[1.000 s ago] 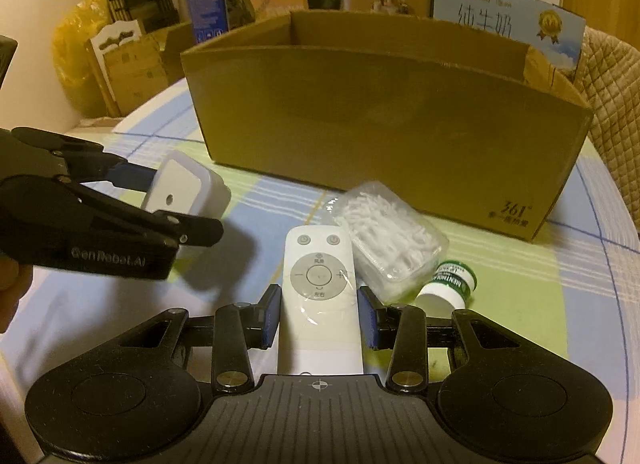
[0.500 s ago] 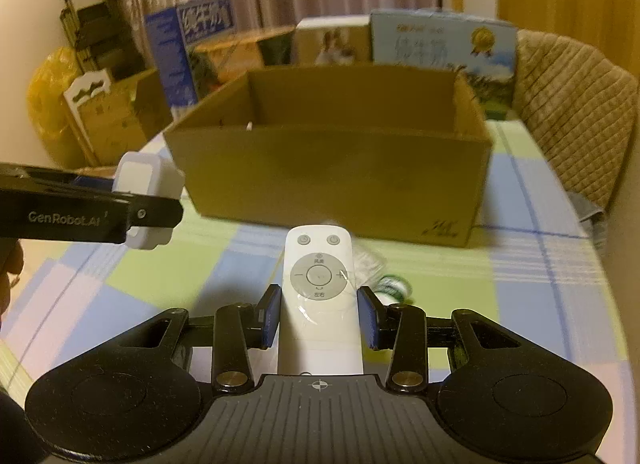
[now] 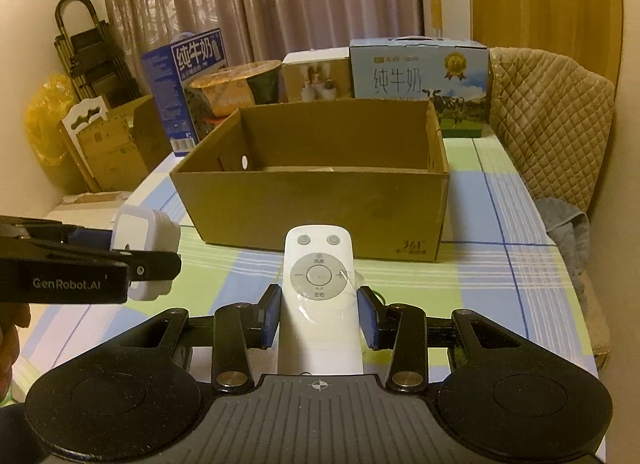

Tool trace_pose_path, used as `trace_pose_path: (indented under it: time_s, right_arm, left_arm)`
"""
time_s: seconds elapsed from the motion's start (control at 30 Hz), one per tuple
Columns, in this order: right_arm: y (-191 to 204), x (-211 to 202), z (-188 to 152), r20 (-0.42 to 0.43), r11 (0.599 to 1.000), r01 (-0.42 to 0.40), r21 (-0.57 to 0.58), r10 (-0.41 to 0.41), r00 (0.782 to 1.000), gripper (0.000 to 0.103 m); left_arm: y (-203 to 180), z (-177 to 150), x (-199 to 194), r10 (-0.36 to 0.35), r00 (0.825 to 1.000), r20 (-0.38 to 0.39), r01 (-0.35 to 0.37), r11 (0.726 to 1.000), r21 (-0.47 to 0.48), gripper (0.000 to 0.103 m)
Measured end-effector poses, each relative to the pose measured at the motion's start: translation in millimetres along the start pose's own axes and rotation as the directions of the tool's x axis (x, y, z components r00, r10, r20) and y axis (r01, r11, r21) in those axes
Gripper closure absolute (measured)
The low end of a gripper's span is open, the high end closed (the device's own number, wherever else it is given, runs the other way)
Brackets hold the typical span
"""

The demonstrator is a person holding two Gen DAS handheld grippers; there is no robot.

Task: Organize rigid objects
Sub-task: 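Lift the night light with the left tool while the right tool lifts the remote, then carry the night light with the left tool while the right tool carries the remote over the box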

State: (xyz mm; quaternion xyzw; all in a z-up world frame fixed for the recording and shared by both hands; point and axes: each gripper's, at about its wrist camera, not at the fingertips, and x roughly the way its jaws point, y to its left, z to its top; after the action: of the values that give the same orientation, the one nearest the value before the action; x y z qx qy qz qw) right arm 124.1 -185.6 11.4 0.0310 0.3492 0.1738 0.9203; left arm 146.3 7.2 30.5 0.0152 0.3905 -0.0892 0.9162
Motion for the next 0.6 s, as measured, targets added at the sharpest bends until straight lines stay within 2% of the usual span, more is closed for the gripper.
trace_pose_path:
  time_s: [0.6]
  right_arm:
    - [-4.7, -21.7, 11.9, 0.019, 1.0, 0.011, 0.002, -0.011, 1.0, 0.066]
  left_arm:
    - [-6.7, 6.2, -16.7, -0.016, 1.0, 0.027, 0.016, 1.0, 0.004, 0.043]
